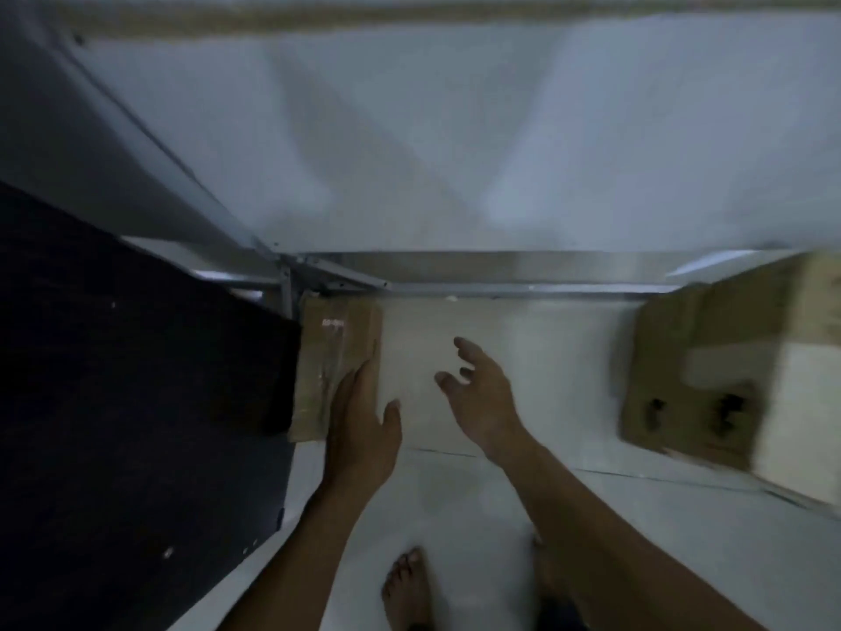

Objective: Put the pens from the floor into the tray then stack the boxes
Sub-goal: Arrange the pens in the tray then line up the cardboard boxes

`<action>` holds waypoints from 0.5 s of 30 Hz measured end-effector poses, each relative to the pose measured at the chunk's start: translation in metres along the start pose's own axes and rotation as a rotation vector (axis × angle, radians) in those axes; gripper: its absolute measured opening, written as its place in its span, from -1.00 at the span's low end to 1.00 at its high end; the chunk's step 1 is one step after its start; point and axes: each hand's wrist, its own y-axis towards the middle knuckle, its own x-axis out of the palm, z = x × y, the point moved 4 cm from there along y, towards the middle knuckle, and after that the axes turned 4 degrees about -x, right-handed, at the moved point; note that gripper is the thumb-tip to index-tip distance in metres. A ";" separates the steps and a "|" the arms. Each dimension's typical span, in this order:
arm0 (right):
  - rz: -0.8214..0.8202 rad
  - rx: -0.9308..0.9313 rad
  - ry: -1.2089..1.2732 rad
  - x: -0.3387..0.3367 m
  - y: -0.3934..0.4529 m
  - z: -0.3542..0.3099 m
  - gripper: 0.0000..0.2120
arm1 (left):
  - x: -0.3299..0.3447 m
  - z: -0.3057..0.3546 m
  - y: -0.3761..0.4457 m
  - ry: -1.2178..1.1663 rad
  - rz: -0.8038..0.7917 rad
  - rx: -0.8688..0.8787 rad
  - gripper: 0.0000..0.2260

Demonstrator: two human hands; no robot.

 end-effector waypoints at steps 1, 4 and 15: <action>0.024 -0.001 0.033 -0.021 -0.018 -0.010 -0.49 | -0.001 0.021 -0.016 -0.020 -0.042 0.005 -0.50; 0.145 -0.022 0.084 -0.110 -0.064 -0.031 -0.50 | 0.004 0.090 -0.061 -0.071 -0.134 0.035 -0.48; 0.543 0.059 0.021 -0.436 -0.128 0.036 -0.57 | 0.168 0.276 -0.147 -0.156 -0.313 -0.003 -0.48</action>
